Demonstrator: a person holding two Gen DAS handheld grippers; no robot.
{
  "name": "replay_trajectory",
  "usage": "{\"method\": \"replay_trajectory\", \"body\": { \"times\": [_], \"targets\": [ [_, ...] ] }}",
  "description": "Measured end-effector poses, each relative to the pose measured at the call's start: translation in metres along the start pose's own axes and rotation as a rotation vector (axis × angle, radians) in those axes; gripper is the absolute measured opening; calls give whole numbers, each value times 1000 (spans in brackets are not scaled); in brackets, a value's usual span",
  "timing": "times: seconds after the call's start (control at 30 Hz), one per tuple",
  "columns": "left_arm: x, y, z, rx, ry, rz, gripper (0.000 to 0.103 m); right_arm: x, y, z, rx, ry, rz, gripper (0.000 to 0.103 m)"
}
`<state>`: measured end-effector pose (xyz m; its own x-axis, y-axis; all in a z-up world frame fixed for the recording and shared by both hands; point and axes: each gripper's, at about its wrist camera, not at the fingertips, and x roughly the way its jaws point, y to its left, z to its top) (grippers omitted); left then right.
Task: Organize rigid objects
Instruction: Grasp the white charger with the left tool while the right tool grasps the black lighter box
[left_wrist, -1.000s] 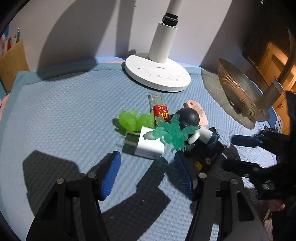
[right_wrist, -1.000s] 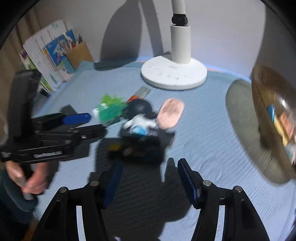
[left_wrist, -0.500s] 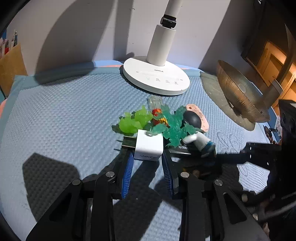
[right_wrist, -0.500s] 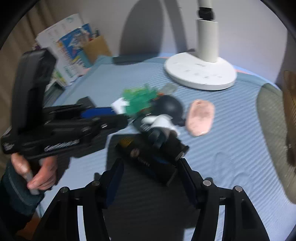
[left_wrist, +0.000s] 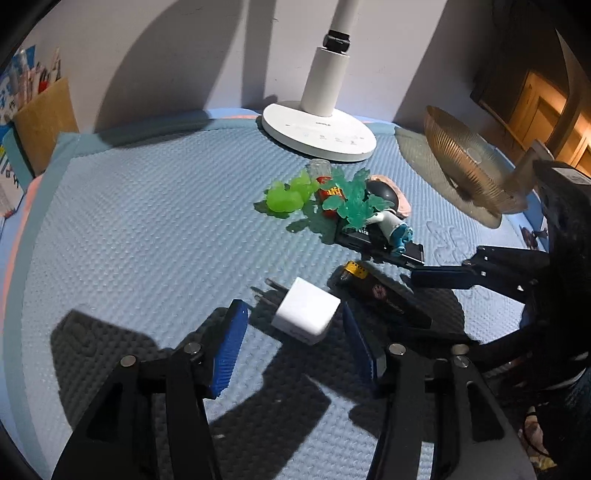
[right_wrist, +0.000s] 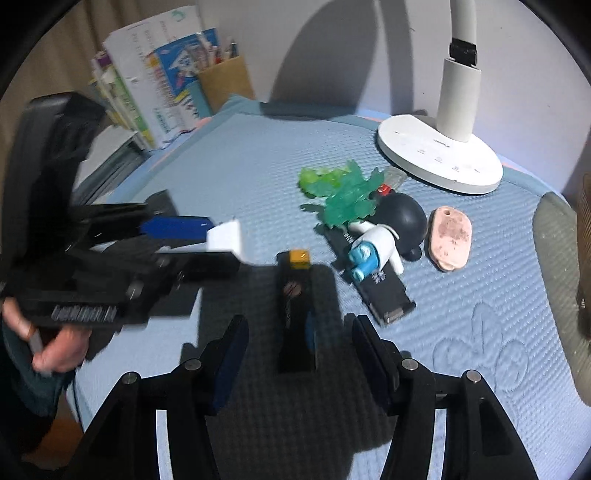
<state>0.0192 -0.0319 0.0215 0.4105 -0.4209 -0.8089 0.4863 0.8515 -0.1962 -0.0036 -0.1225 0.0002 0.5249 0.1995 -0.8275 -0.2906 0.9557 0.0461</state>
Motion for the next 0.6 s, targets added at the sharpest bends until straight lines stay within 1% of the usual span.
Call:
{"method": "replay_trajectory", "body": {
  "times": [0.07, 0.1, 0.13, 0.17, 0.2, 0.23, 0.27, 0.33, 0.43, 0.53, 0.6],
  "targets": [
    [4, -1, 1, 6, 6, 5, 51, 6, 11, 2, -39, -13, -72, 57],
    [6, -2, 1, 8, 12, 16, 51, 6, 15, 1, -56, -26, -92, 57],
    [8, -2, 2, 9, 15, 23, 50, 6, 17, 1, -62, -32, -94, 53],
    [9, -3, 2, 10, 17, 33, 48, 5, 18, 1, -60, -36, -82, 45],
    [9, -4, 2, 15, 14, 46, 45, 2, 15, -1, -57, -39, -80, 43],
    [9, -5, 2, 18, 12, 48, 45, 0, 13, -2, -52, -42, -83, 32],
    [8, -6, 2, 20, 9, 51, 44, -1, 11, -4, -44, -44, -81, 23],
    [5, -7, 1, 15, 0, 62, 44, -5, 4, -6, -16, -45, -58, 22],
    [-7, -17, 0, 17, -32, 45, 44, -21, -6, -20, 18, -57, -41, 22],
    [-22, -37, 4, 48, -69, 20, 44, -50, -24, -36, 99, -94, -9, 22],
    [-31, -58, 11, 93, -102, -15, 44, -78, -43, -47, 171, -141, -6, 22]
  ]
}}
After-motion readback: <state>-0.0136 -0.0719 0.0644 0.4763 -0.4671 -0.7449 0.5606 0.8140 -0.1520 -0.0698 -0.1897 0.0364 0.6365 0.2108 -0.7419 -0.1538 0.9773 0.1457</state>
